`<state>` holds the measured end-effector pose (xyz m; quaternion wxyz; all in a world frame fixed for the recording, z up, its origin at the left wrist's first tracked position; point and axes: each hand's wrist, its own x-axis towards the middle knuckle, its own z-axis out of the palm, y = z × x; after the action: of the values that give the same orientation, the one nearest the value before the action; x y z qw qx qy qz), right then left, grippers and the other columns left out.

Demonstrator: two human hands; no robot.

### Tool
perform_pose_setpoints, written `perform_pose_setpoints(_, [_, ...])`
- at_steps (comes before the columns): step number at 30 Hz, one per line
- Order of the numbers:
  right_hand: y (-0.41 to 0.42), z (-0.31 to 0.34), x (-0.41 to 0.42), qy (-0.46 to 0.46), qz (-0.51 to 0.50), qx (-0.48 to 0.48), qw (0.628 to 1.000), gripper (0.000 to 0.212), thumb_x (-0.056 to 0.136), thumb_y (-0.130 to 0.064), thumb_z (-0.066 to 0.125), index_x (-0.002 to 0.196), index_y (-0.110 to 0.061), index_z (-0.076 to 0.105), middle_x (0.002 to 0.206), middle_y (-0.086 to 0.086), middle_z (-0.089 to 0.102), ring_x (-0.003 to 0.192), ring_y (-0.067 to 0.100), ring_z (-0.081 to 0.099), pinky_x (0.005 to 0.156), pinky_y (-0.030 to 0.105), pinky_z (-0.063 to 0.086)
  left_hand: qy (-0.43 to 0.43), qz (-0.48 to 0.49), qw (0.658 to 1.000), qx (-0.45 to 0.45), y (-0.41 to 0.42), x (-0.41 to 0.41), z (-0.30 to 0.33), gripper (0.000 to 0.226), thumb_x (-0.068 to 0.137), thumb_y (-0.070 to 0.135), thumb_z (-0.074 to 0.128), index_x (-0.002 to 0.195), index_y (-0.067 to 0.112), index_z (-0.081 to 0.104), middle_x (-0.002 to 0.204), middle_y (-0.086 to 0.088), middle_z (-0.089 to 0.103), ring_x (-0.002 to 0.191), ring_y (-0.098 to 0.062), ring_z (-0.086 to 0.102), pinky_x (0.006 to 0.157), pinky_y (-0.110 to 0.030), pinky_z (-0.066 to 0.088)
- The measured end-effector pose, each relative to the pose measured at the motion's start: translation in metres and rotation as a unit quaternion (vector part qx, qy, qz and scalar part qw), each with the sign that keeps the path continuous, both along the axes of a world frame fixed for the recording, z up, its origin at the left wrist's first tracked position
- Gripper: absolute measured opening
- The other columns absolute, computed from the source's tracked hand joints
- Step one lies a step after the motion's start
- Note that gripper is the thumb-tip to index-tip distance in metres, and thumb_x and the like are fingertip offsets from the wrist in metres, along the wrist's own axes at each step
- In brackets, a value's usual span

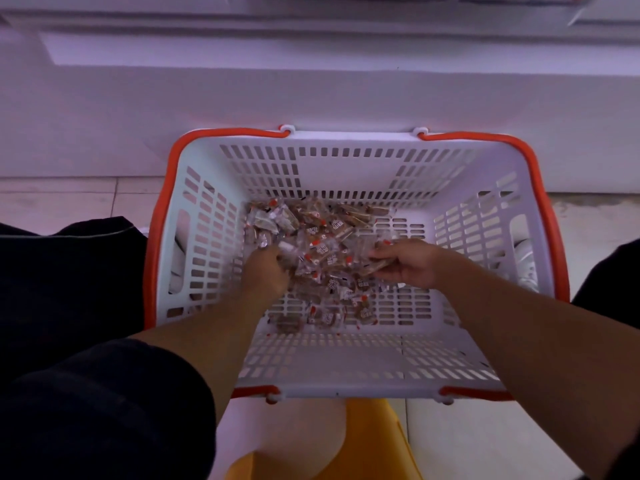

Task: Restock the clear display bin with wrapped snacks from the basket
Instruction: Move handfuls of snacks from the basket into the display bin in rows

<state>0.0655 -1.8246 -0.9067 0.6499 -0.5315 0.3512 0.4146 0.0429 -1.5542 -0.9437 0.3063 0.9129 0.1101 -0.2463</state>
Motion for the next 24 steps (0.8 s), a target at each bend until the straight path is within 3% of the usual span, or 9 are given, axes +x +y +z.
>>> perform_pose_setpoints(2, [0.004,0.001,0.002,0.005,0.021,0.011,1.0,0.013,0.089,0.002,0.065,0.097,-0.007,0.059,0.084,0.009,0.069,0.071,0.017,0.072,0.059,0.03,0.061,0.034,-0.09,0.995,0.01,0.007,-0.006,0.002,0.029,0.084,0.012,0.072,0.112,0.01,0.065,0.11,-0.011,0.067,0.102,-0.031,0.062,0.087,-0.037,0.052])
perform_pose_setpoints(5, [0.007,0.0,0.005,0.0,0.039,0.022,0.999,0.013,0.09,0.004,0.063,0.099,-0.006,0.061,0.08,0.008,0.074,0.069,0.017,0.074,0.056,0.026,0.059,0.097,-0.185,0.977,0.039,0.016,-0.011,0.007,0.047,0.072,0.033,0.086,0.103,0.015,0.056,0.104,-0.006,0.062,0.093,-0.024,0.059,0.082,-0.036,0.051])
perform_pose_setpoints(7, [0.006,-0.003,0.005,-0.008,0.054,0.042,0.998,0.021,0.087,0.007,0.063,0.106,-0.003,0.064,0.092,0.011,0.076,0.079,0.018,0.075,0.064,0.027,0.061,0.101,-0.233,0.963,0.095,0.017,-0.01,0.003,0.05,0.069,0.027,0.087,0.105,0.014,0.054,0.108,-0.008,0.059,0.095,-0.025,0.058,0.081,-0.037,0.051])
perform_pose_setpoints(9, [0.004,-0.005,0.005,-0.021,0.074,0.035,0.996,0.033,0.084,0.01,0.066,0.114,-0.001,0.063,0.107,0.013,0.073,0.089,0.018,0.073,0.075,0.027,0.061,0.096,-0.235,0.962,0.095,0.016,-0.007,0.0,0.033,0.082,0.014,0.074,0.109,0.007,0.057,0.101,-0.011,0.06,0.087,-0.025,0.061,0.074,-0.035,0.052])
perform_pose_setpoints(12, [0.0,-0.007,0.004,-0.025,0.114,-0.021,0.993,0.036,0.079,0.011,0.071,0.112,-0.001,0.065,0.105,0.014,0.072,0.084,0.019,0.071,0.069,0.027,0.061,0.057,-0.239,0.962,0.119,0.018,-0.003,-0.002,0.006,0.092,0.006,0.06,0.088,0.01,0.06,0.081,-0.002,0.058,0.067,-0.016,0.054,0.056,-0.018,0.042])
perform_pose_setpoints(15, [-0.007,-0.002,0.004,-0.009,0.188,-0.082,0.979,0.033,0.076,0.007,0.076,0.106,-0.003,0.066,0.083,0.013,0.073,0.065,0.02,0.069,0.061,0.033,0.061,0.19,-0.215,0.957,0.047,0.02,0.002,0.01,0.029,0.085,0.013,0.071,0.069,0.017,0.048,0.071,-0.002,0.048,0.068,-0.022,0.05,0.055,-0.021,0.04])
perform_pose_setpoints(19, [-0.016,0.016,0.005,-0.032,0.395,-0.172,0.902,0.033,0.079,-0.003,0.08,0.105,-0.015,0.062,0.097,0.016,0.068,0.079,0.025,0.066,0.074,0.039,0.061,0.462,-0.163,0.87,-0.059,0.004,0.005,0.041,0.018,0.091,0.021,0.065,0.099,0.005,0.07,0.087,-0.007,0.073,0.076,-0.018,0.072,0.064,-0.028,0.059])
perform_pose_setpoints(21, [-0.016,0.035,0.011,-0.043,0.432,-0.138,0.89,0.026,0.084,-0.002,0.074,0.106,-0.01,0.063,0.098,0.015,0.064,0.081,0.021,0.062,0.084,0.039,0.057,0.501,-0.099,0.845,-0.155,-0.005,0.005,0.055,0.019,0.098,0.021,0.055,0.101,0.005,0.065,0.089,-0.009,0.073,0.08,-0.021,0.074,0.072,-0.034,0.06])
perform_pose_setpoints(24, [-0.015,0.083,0.031,-0.07,0.433,-0.065,0.896,0.016,0.085,0.003,0.07,0.089,-0.011,0.065,0.085,0.006,0.064,0.074,0.013,0.061,0.078,0.035,0.054,0.482,-0.028,0.823,-0.299,-0.021,0.024,0.093,0.023,0.102,0.022,0.052,0.116,0.005,0.057,0.094,-0.011,0.065,0.085,-0.025,0.068,0.076,-0.04,0.06])
